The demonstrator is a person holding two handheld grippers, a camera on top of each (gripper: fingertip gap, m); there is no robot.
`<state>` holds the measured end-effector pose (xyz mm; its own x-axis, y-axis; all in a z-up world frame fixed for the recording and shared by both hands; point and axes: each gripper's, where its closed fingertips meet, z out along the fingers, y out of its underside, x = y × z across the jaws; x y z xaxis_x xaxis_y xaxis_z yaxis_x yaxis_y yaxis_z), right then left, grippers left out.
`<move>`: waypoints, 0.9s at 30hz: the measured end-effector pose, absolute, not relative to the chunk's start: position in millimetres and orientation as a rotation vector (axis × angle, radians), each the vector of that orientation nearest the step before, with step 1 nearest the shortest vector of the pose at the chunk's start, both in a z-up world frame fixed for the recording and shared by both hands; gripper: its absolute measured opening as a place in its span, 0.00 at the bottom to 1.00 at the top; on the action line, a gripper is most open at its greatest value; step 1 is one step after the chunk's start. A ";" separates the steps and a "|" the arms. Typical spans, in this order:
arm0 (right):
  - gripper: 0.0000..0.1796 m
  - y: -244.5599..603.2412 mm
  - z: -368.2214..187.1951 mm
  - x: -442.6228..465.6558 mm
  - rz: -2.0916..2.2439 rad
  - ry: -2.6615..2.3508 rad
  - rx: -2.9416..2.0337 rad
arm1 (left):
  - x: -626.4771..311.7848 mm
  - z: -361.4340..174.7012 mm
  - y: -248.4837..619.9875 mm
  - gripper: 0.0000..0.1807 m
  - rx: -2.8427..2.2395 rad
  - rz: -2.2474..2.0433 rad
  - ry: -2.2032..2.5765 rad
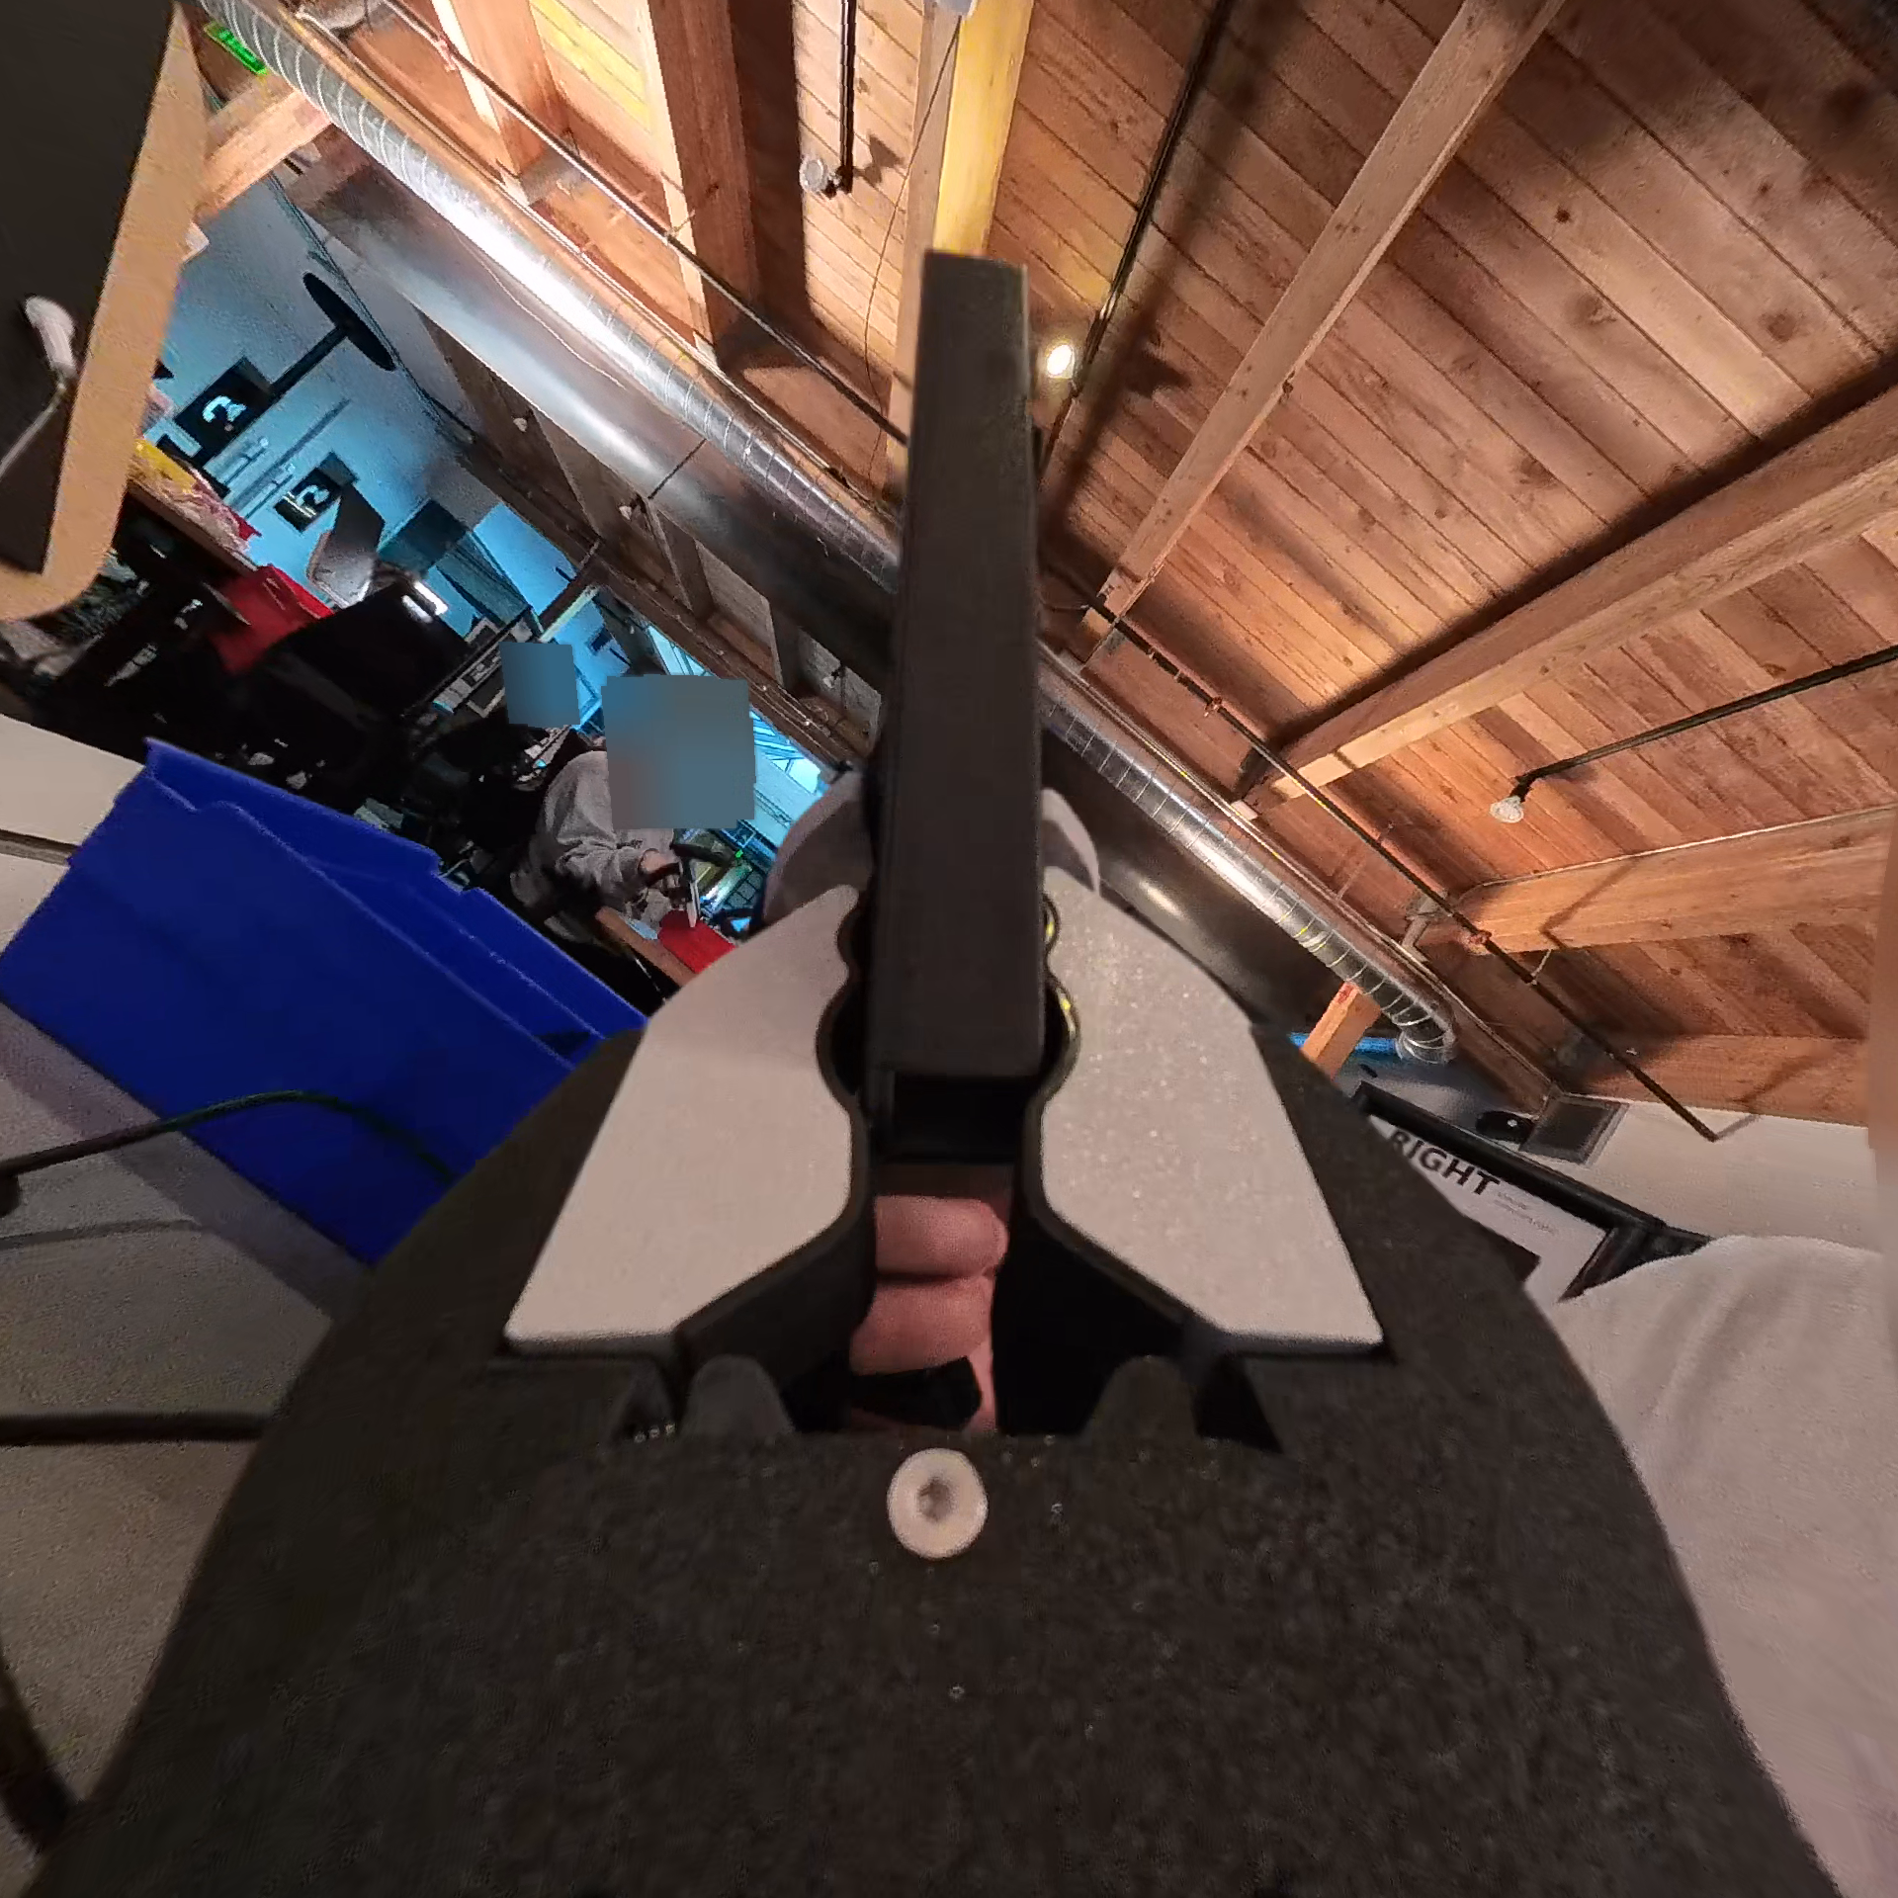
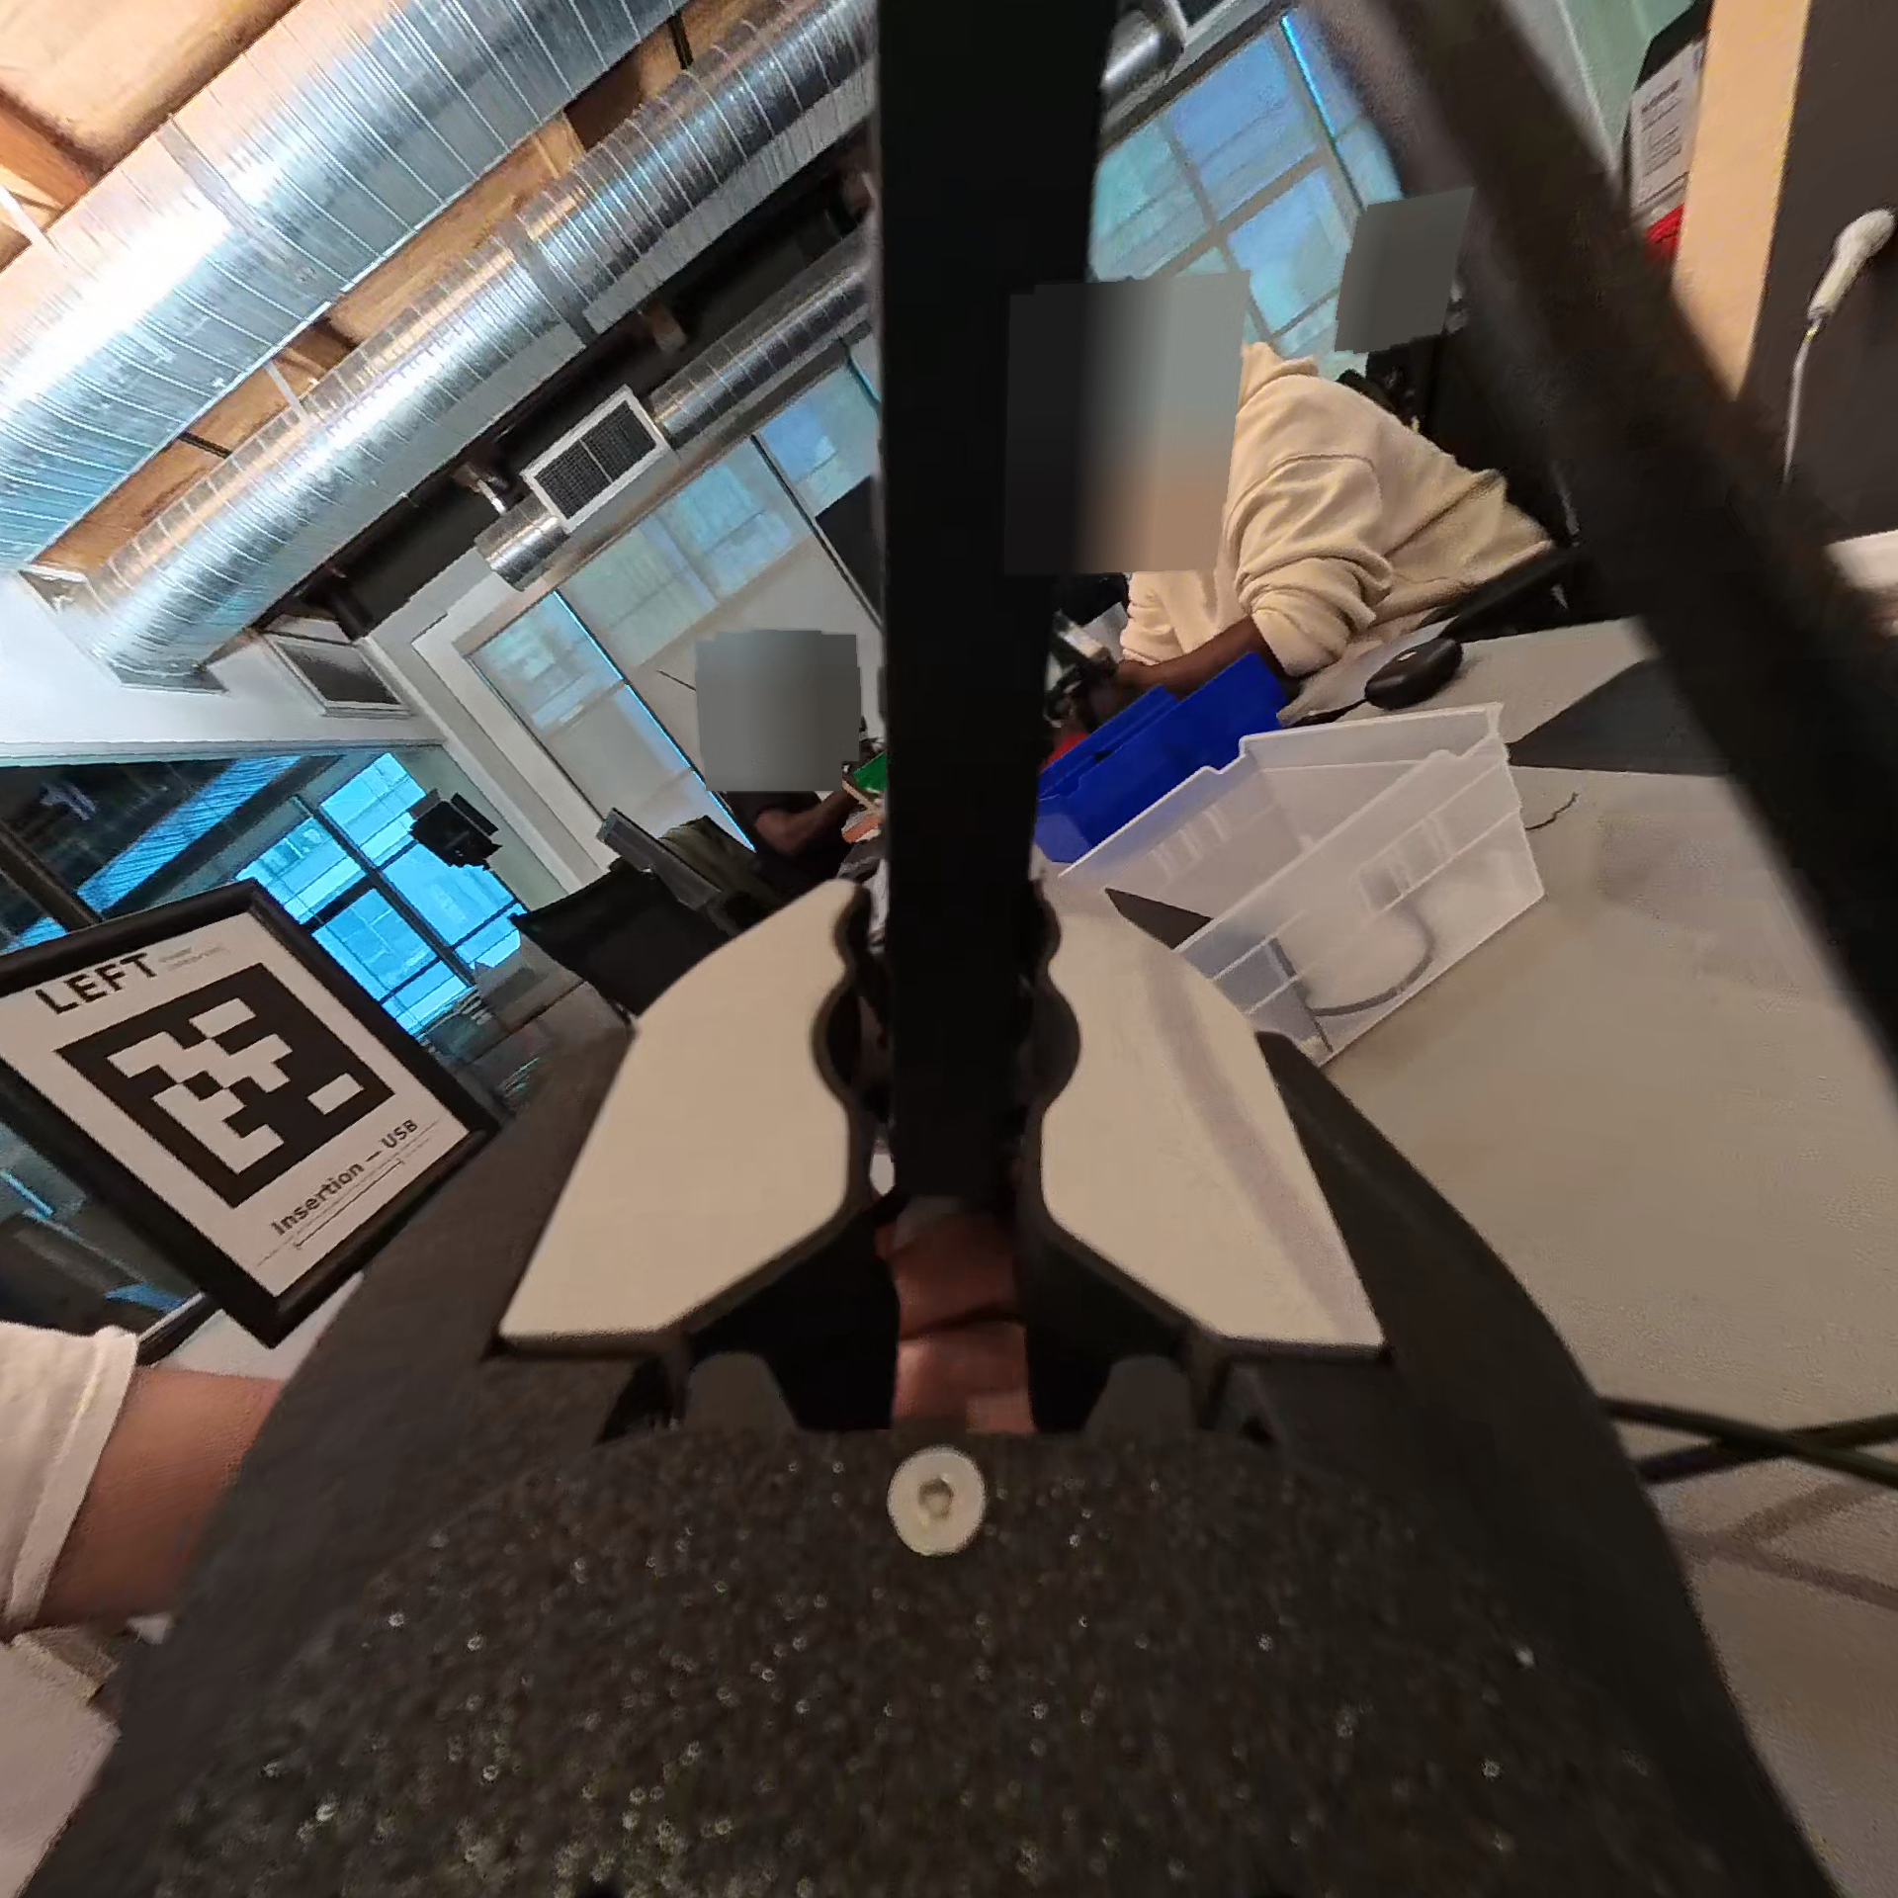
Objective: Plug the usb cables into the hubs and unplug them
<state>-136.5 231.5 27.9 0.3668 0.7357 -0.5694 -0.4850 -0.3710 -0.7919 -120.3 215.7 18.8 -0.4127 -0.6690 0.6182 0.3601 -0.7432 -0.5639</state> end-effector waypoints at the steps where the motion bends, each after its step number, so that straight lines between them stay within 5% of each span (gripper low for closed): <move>1: 0.14 232.0 27.3 -134.9 1.312 -0.234 -1.451 | -119.6 18.6 215.4 0.15 -1.162 -2.172 0.448; 5: 0.14 237.2 16.7 -129.8 1.266 -0.240 -1.491 | -116.1 6.3 221.4 0.15 -1.259 -2.181 0.450; 9: 0.14 258.9 15.4 -116.9 1.093 -0.260 -1.510 | -121.1 -19.4 218.2 0.35 -1.467 -1.971 0.528; 10: 0.14 270.9 13.8 -110.2 0.974 -0.285 -1.534 | -127.1 -23.5 206.6 0.28 -1.467 -1.919 0.605; 16: 0.14 362.2 12.4 -75.6 0.597 -0.398 -1.562 | -180.8 -50.5 132.6 0.27 -1.516 -1.553 0.868; 22: 0.14 371.7 91.0 -112.2 0.448 -0.537 -1.314 | -240.9 -74.9 120.8 0.26 -1.566 -1.170 0.894; 27: 0.14 377.1 -7.0 -140.7 0.570 -0.563 -1.528 | -258.6 -69.8 122.8 0.26 -1.572 -1.116 0.880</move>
